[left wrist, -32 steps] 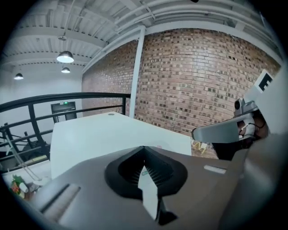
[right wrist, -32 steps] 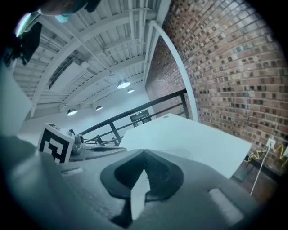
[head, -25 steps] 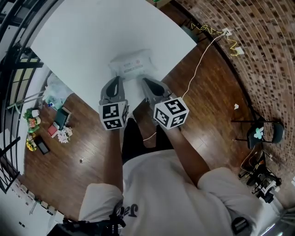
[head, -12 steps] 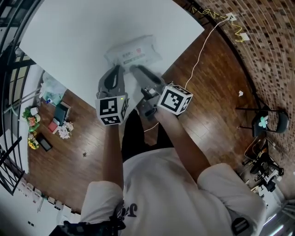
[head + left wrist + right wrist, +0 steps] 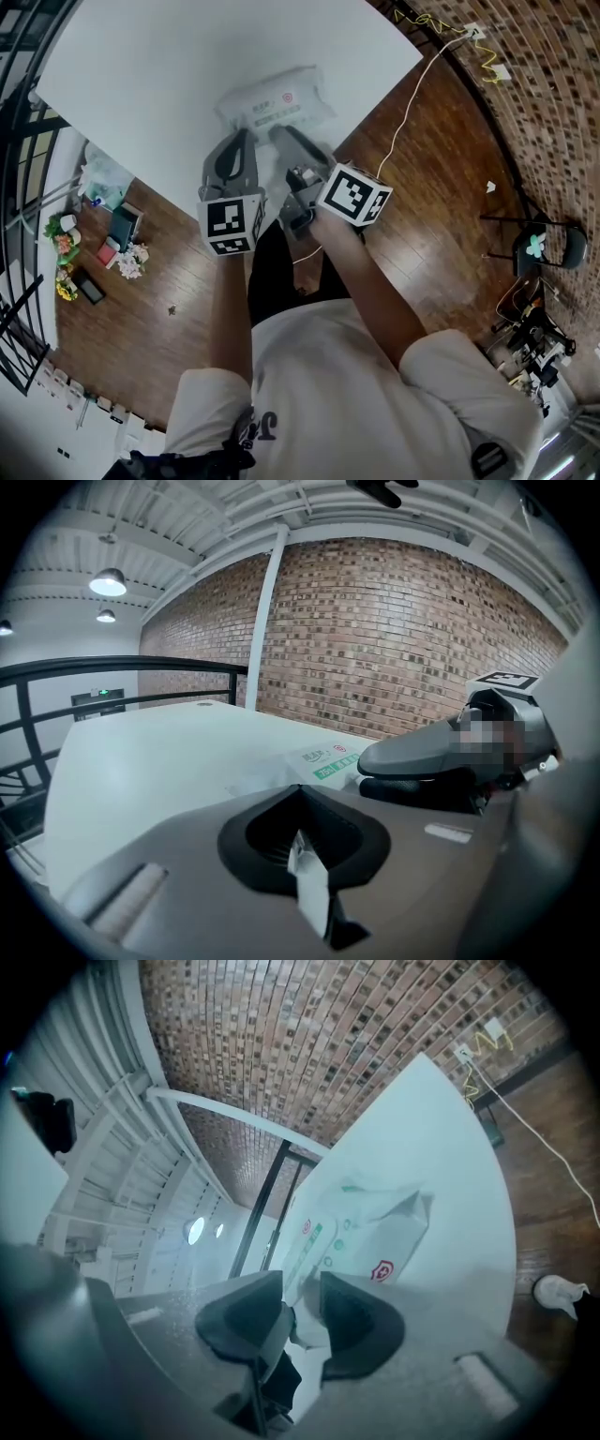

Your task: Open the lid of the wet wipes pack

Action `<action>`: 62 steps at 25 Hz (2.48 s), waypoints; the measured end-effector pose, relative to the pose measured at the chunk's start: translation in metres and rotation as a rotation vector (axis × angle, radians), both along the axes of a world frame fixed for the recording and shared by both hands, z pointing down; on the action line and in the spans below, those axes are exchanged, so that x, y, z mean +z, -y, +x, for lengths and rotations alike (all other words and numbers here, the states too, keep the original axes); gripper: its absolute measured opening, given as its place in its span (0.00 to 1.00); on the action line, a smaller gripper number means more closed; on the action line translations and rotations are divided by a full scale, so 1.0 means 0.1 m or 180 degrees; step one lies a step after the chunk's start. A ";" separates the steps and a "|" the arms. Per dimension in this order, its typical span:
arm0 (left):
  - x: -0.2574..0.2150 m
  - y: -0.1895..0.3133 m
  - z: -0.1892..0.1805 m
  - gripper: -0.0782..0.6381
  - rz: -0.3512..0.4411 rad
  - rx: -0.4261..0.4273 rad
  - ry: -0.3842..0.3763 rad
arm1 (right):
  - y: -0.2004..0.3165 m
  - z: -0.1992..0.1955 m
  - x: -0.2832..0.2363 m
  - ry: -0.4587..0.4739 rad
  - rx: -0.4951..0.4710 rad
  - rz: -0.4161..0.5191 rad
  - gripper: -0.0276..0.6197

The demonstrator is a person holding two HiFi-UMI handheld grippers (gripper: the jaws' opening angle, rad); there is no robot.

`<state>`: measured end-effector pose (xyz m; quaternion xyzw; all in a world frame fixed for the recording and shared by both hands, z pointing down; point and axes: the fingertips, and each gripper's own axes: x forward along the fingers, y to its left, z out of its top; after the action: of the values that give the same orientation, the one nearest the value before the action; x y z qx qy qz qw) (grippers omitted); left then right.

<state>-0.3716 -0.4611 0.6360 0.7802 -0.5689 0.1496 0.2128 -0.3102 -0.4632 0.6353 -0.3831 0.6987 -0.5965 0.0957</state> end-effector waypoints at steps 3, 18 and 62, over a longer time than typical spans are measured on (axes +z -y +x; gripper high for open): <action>-0.01 0.00 0.00 0.13 0.0003 -0.0008 0.0007 | 0.00 0.00 -0.01 -0.0057 -0.0005 -0.0008 0.22; 0.03 0.01 -0.02 0.13 0.0034 0.0013 0.0199 | 0.10 -0.06 0.00 -0.0554 -0.0050 -0.0394 0.14; 0.01 0.01 0.06 0.13 -0.0028 -0.0266 0.0088 | 1.11 -0.53 -0.34 -0.0675 -0.1448 -0.0131 0.05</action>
<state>-0.3660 -0.4620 0.6369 0.7527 -0.6031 0.1539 0.2145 -0.3627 -0.5739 0.6012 -0.2783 0.7608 -0.5733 -0.1227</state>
